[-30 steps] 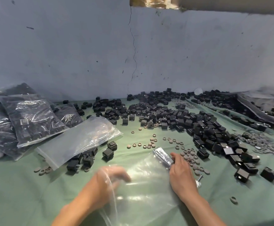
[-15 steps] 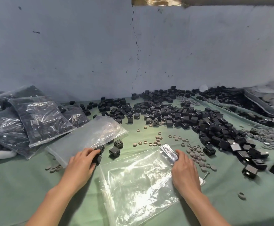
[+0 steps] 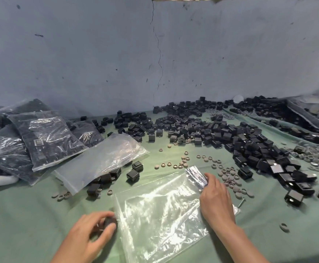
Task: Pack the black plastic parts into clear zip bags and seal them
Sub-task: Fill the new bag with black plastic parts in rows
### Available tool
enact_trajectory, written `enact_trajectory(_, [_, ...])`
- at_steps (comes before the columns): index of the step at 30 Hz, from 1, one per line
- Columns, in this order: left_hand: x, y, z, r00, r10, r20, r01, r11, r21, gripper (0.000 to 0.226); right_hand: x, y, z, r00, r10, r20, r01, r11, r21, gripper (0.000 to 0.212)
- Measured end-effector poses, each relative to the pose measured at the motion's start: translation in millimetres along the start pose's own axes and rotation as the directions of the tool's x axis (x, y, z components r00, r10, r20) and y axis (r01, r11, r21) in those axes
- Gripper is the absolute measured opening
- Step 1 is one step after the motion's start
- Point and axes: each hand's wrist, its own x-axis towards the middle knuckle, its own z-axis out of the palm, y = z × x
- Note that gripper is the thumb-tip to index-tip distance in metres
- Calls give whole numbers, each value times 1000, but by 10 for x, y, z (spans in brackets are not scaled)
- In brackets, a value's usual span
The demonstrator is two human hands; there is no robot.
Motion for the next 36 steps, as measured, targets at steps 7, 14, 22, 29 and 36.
enact_trajectory(7, [-2,307,280,994,53,96,-48,997,-53,40,-3,6,-12,1000,7,27,-8,1000,19,53])
enact_trajectory(14, [52,203,253,962,175,210,-218,954,204,72,16,-1,-76,997,30,72,-40,991,131,52])
enact_trajectory(22, [165,378,263,905,354,237,-406,886,226,41,75,70,-137,978,-18,209,-15,988,152,51])
enact_trajectory(29, [582,834,596,876,357,323,-411,905,113,39,107,224,-203,939,-112,326,119,993,0,53])
enact_trajectory(36, [621,722,782,849,381,365,-400,916,-26,60,8,256,-168,966,-147,212,145,989,22,54])
